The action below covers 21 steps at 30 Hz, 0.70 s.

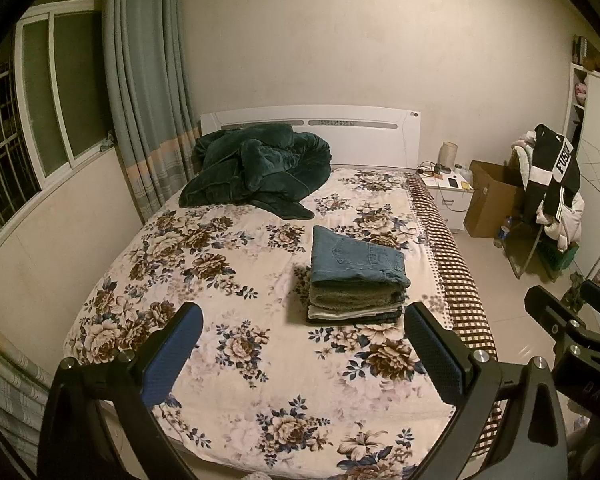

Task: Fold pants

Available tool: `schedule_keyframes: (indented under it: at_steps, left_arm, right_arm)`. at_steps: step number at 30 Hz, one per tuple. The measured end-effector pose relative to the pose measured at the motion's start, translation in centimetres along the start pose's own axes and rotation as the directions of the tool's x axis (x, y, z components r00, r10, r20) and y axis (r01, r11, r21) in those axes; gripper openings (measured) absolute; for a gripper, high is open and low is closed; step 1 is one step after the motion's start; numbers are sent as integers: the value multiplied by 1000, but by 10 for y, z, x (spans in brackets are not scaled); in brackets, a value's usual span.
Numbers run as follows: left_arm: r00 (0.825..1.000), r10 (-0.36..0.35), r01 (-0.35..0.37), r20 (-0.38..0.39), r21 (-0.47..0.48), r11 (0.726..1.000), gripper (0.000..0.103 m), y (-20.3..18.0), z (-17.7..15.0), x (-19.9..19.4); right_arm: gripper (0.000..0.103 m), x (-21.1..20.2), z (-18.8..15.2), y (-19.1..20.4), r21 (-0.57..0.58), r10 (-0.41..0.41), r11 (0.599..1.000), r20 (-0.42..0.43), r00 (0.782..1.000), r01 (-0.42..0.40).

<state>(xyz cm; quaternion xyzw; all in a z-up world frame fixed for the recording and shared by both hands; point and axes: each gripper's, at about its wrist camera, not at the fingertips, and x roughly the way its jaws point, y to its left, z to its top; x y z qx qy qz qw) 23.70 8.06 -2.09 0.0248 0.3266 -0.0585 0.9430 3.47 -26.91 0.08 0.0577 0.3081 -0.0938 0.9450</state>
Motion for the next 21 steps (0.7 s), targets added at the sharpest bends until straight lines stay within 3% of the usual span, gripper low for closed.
schedule_keyframes:
  at_steps: [21]
  left_arm:
    - [1000, -2, 2, -3, 0, 1000, 103, 1, -5, 0]
  right_arm:
    - [103, 1, -3, 0, -3, 6, 1000, -9, 1000, -6]
